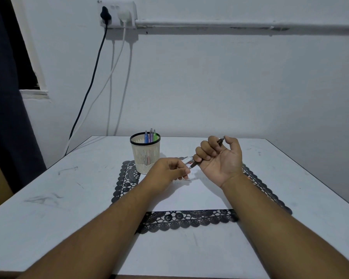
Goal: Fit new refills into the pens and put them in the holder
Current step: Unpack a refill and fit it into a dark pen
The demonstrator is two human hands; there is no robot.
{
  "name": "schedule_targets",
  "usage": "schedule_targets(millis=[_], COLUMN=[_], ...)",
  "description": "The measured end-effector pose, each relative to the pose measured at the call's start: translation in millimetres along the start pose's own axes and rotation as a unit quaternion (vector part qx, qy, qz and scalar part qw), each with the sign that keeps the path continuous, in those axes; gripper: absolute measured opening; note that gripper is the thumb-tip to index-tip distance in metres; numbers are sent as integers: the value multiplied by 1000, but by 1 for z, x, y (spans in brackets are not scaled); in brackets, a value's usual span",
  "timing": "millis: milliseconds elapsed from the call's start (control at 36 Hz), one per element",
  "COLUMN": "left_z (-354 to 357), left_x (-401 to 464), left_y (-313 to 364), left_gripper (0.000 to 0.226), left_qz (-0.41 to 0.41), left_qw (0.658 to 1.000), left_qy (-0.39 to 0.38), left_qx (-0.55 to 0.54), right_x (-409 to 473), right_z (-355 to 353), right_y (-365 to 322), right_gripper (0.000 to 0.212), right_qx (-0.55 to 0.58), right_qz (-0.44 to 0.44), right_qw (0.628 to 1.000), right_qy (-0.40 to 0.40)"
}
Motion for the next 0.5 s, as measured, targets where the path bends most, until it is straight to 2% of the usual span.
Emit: schedule_targets(millis=[500], left_z=[0], left_x=[-1], left_y=[1], left_gripper=[9], left_qz=[0], left_qw=[1000], left_qy=[1], left_qx=[7], right_x=[0], right_z=[-2], right_y=[0], right_gripper=[34], right_qx=[4], right_qz=[8], right_qw=[1000], right_qy=[2])
Point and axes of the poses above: each hand's wrist, its own x-axis towards the middle knuckle, its own z-axis out of the palm, y = z × x, the point moved 2 cm from there along x, towards the middle knuckle, and after that the axes turned 12 degrees about x, right-handed, at the moved point
